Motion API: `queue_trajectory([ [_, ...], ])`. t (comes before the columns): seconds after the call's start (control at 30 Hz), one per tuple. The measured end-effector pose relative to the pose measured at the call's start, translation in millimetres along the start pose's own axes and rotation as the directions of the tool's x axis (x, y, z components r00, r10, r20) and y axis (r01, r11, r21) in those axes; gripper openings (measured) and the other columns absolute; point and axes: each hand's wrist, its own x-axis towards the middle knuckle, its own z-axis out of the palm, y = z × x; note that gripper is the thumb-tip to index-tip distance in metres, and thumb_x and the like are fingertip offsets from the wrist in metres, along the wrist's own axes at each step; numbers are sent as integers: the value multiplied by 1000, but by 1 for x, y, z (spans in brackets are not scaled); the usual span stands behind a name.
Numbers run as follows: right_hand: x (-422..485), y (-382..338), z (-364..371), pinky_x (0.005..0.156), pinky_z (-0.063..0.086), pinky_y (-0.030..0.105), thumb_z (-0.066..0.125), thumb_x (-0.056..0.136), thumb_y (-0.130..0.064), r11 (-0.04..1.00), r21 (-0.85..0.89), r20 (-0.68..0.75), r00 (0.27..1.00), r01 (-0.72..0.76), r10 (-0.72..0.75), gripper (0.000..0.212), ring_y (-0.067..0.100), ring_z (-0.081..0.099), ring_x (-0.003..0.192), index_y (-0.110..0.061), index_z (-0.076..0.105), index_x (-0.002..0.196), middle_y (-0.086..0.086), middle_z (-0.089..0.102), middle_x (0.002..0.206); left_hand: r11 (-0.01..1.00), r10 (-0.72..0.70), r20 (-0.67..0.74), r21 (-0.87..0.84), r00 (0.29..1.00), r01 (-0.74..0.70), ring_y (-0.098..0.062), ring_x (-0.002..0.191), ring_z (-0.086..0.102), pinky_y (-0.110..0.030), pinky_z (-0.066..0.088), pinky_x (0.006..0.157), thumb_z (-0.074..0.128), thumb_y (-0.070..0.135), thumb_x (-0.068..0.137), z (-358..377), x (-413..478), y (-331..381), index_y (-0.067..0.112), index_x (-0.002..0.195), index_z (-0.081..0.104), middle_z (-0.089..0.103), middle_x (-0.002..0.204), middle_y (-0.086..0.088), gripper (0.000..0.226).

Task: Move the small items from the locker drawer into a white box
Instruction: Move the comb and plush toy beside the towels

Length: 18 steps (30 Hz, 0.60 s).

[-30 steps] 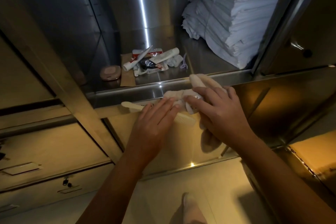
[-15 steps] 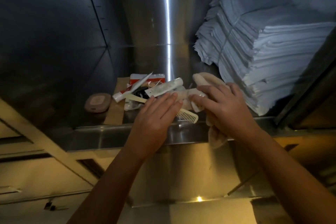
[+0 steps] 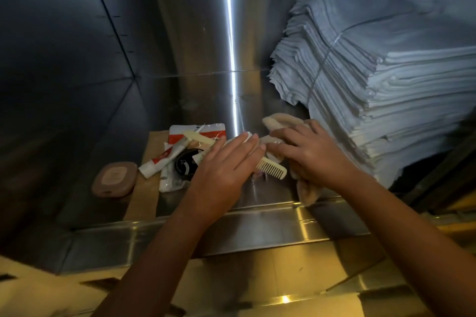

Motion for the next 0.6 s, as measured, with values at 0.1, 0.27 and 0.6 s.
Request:
queue_trajectory([
  [0.1, 2, 4, 9, 80, 44, 49, 74, 69, -12, 1000, 31, 35, 999, -2, 1, 45, 33, 58, 104, -14, 65, 112, 13, 62, 116, 1000, 24, 19, 5, 1000, -24, -35, 116, 53, -57, 39, 96, 36, 7, 84, 6, 5, -11, 1, 115, 62, 59, 122, -19, 40],
  [0.27, 2, 11, 14, 82, 43, 55, 76, 51, 2, 994, 99, 71, 997, -42, 35, 56, 35, 61, 98, -12, 68, 105, 14, 64, 112, 995, 101, -16, -5, 995, -101, -34, 114, 55, -56, 39, 95, 36, 5, 86, 15, 14, -20, 2, 115, 62, 60, 120, -18, 39],
  [0.6, -10, 31, 11, 84, 45, 49, 70, 67, 7, 981, 166, 145, 987, -99, 75, 36, 35, 57, 99, -9, 66, 100, 14, 62, 111, 990, 132, -25, -52, 991, -133, -34, 114, 55, -53, 32, 97, 32, 5, 86, 30, 28, -25, 2, 113, 64, 61, 120, -18, 42],
])
